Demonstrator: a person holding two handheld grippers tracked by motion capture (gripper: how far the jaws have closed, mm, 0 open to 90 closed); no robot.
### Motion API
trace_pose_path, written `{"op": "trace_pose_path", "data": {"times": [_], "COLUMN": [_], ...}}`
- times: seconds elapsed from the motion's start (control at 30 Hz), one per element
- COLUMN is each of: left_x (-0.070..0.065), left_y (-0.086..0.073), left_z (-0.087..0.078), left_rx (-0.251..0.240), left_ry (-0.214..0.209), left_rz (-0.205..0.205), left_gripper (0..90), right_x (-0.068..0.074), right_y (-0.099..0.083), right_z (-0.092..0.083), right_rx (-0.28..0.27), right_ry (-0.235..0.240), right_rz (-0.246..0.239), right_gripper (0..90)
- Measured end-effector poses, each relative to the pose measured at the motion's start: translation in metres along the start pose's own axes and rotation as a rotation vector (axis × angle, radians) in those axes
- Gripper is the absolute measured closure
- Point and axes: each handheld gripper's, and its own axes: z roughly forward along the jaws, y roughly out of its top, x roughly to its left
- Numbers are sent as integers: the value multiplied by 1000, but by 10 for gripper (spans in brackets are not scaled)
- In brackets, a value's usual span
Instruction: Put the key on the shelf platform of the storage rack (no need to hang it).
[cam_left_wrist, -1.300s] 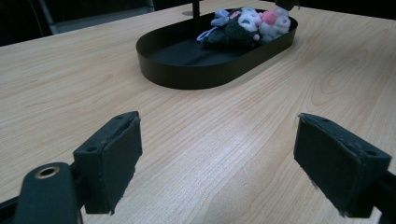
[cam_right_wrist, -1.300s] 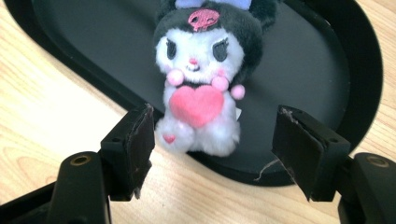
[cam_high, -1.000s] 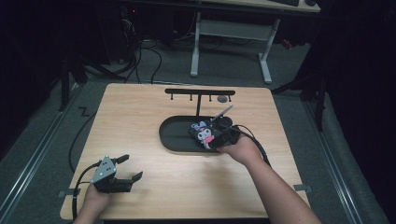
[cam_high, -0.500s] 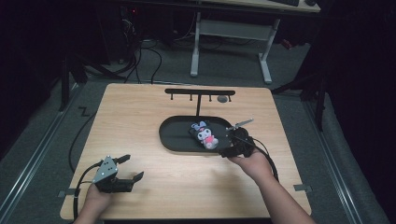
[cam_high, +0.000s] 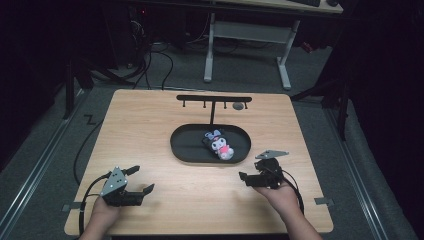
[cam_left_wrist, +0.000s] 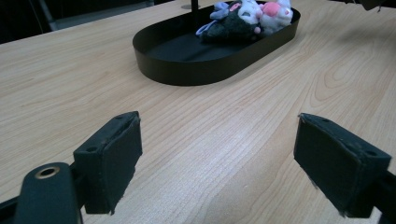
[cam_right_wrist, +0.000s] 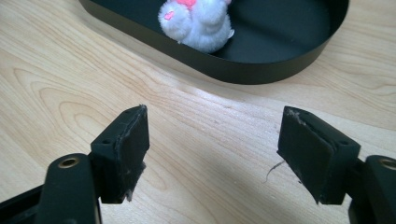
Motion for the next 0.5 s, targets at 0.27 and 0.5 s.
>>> {"op": "trace_pose_path", "data": {"times": [0.27,0.5], "left_x": [0,-2], "left_y": [0,0], "left_z": [-1,0], "left_rx": [-2,0], "left_ry": [2,-1], "left_rz": [4,10], "left_gripper": [158,158], "right_x": [14,35], "right_y": [-34,-63], "right_z": [1,-8], "right_rx": [-132,-300], "right_ry": [-47,-150], "right_rz": [-39,-127], "right_gripper": [225,220]}}
